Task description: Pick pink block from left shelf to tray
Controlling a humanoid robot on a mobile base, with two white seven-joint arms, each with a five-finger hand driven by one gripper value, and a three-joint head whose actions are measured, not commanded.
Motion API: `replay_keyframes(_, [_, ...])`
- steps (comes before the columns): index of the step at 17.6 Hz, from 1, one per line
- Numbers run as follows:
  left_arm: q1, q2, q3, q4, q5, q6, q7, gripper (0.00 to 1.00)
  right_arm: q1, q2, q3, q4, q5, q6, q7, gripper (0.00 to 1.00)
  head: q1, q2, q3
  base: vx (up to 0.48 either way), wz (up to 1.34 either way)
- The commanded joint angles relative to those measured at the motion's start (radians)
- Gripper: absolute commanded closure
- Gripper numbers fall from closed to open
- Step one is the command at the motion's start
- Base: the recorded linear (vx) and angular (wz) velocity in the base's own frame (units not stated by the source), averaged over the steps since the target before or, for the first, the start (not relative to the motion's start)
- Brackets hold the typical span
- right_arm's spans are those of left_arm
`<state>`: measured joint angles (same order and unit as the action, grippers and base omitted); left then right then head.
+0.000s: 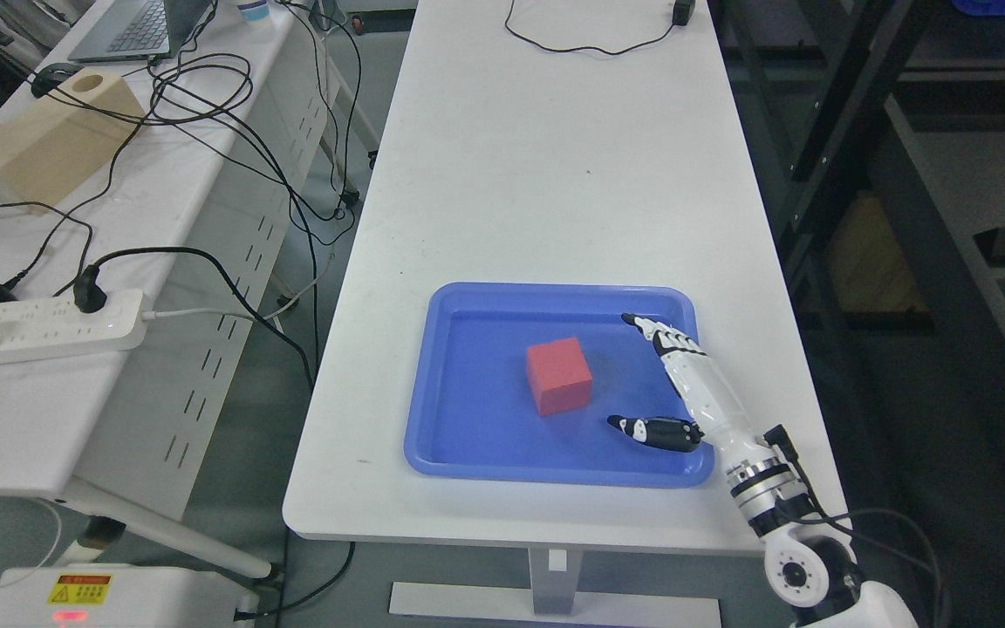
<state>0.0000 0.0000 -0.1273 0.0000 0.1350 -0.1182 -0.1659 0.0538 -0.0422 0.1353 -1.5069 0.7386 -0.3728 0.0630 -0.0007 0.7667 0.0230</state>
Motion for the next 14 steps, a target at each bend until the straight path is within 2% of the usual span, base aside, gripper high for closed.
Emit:
replay_keyframes(1, [0.02,0.017,0.0,-0.017,0.0,0.0,0.0,0.0,0.0,-0.015,-0.1,-0.002,-0.689,-0.052,0.106,0.01,0.0,0.0,0.0,-0.05,0.0])
replay_keyframes(4, [0.02,0.017,0.0,-0.017,0.0,0.0,0.0,0.0,0.003,-0.012,-0.118,-0.002,-0.729,-0.129,0.121,0.01,0.0,0.0,0.0,-0.088,0.0])
replay_keyframes(7, [0.02,0.017,0.0,-0.017,0.0,0.0,0.0,0.0,0.008,-0.001,-0.16,-0.003,-0.833,-0.224,0.121,0.01,0.0,0.0,0.0,-0.124,0.0])
replay_keyframes(14, [0.02,0.017,0.0,-0.017,0.0,0.0,0.0,0.0,0.024,0.004,-0.194,-0.004,-0.892,-0.23,0.126,0.01,0.0,0.0,0.0,-0.182,0.0])
